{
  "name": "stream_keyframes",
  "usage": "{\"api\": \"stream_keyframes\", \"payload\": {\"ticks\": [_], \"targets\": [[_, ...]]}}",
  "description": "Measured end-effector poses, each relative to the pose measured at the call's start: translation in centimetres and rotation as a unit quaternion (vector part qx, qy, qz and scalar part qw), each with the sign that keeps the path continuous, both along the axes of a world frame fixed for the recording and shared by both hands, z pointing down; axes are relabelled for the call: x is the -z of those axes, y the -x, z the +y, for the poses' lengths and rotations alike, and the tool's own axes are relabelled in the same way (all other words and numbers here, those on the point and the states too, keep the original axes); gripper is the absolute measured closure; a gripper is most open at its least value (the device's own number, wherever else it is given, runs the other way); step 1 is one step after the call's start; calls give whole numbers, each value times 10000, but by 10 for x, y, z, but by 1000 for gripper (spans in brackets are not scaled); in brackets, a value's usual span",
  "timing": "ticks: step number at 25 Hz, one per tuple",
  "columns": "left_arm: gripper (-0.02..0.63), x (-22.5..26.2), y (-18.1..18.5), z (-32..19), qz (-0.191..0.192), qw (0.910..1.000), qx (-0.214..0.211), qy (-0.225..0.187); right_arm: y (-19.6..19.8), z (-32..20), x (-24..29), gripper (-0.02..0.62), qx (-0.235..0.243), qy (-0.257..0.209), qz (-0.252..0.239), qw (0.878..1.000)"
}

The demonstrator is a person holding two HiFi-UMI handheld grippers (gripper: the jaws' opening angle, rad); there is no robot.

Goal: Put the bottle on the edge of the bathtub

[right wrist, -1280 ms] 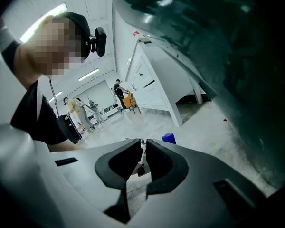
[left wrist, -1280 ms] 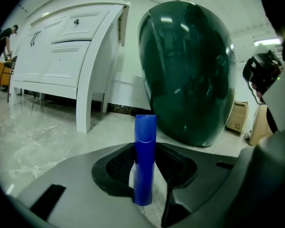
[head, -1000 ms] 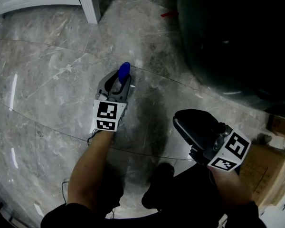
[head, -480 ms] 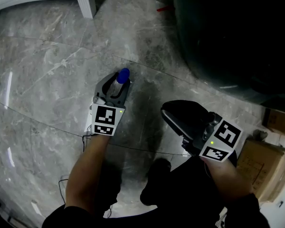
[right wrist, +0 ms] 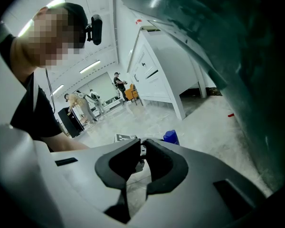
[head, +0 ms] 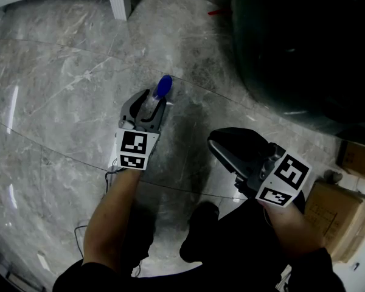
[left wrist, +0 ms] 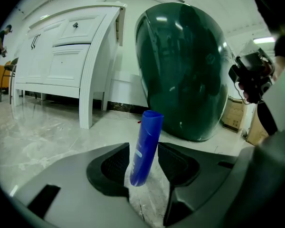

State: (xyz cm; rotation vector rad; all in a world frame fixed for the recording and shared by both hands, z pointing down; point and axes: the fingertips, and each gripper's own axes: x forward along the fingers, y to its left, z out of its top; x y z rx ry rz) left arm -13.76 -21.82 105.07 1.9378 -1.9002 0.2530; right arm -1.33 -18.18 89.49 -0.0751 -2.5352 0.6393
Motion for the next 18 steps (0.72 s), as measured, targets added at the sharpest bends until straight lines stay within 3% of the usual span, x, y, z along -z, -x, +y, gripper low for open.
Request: {"api": "stream_keyframes", "payload": {"ticks": [6,13,18], "targets": [[410,11,-6,-7,17,10000,-6,-96,-3,-4,-4,541,-1,-40,85,10000],[410,64,1,-11,-155,9978,157,-628,6,0,0,541,239,-56,-26,9997],[435,102,1,-14,-161,9962,165,-838,25,11,15,543,615,-538,-232,9964]]}}
